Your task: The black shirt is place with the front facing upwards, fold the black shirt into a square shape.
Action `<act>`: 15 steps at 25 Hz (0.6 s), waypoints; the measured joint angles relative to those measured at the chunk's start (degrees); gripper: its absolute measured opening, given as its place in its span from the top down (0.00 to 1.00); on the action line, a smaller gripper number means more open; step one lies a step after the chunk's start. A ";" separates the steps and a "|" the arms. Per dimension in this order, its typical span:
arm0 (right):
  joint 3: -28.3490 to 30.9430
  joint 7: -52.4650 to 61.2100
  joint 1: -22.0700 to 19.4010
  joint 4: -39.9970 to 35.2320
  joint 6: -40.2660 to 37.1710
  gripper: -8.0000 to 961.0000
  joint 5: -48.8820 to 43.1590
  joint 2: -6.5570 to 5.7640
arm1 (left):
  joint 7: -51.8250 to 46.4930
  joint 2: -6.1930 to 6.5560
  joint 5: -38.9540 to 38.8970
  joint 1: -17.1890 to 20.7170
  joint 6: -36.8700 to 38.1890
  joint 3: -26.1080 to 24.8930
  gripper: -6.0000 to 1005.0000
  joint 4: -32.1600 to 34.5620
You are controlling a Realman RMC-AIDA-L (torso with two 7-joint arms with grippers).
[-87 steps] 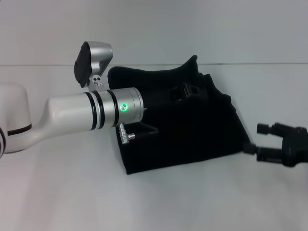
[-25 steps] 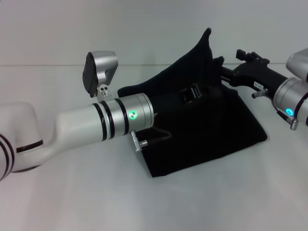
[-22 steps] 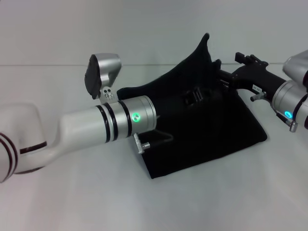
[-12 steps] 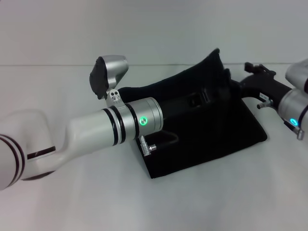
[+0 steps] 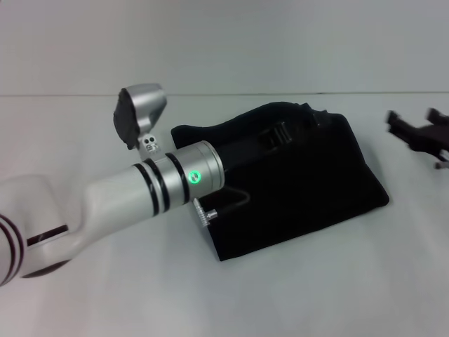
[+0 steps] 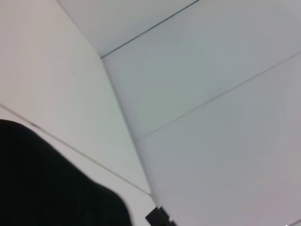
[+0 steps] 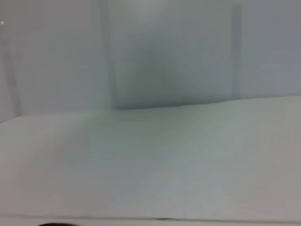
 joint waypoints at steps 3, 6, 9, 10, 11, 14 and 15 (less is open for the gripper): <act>0.29 3.74 -2.69 -0.62 -2.98 0.05 1.28 -0.20 | -1.16 0.34 0.39 1.67 4.13 0.44 0.55 1.92; -0.58 7.80 -4.93 -1.18 -10.13 0.05 -0.16 -0.32 | -4.94 0.59 0.91 4.57 7.83 1.77 0.32 5.86; -2.82 9.17 -6.43 -1.63 -18.62 0.05 -3.34 -0.38 | -9.21 0.74 1.07 8.42 10.85 4.14 0.24 10.12; -3.92 9.21 -6.72 -1.76 -21.21 0.05 -4.72 -0.38 | -10.32 0.80 1.07 9.59 11.67 4.72 0.22 11.37; -4.79 9.09 -6.83 -1.77 -23.09 0.05 -6.03 -0.38 | -11.49 1.01 1.04 11.34 12.62 5.20 0.19 12.52; -5.97 8.75 -6.94 -1.78 -25.86 0.05 -9.36 -0.23 | -12.85 1.79 0.41 15.24 14.84 5.24 0.19 14.09; -6.04 8.68 -6.88 -1.78 -25.85 0.05 -10.31 -0.17 | -13.05 2.09 0.18 16.33 15.45 5.12 0.19 14.28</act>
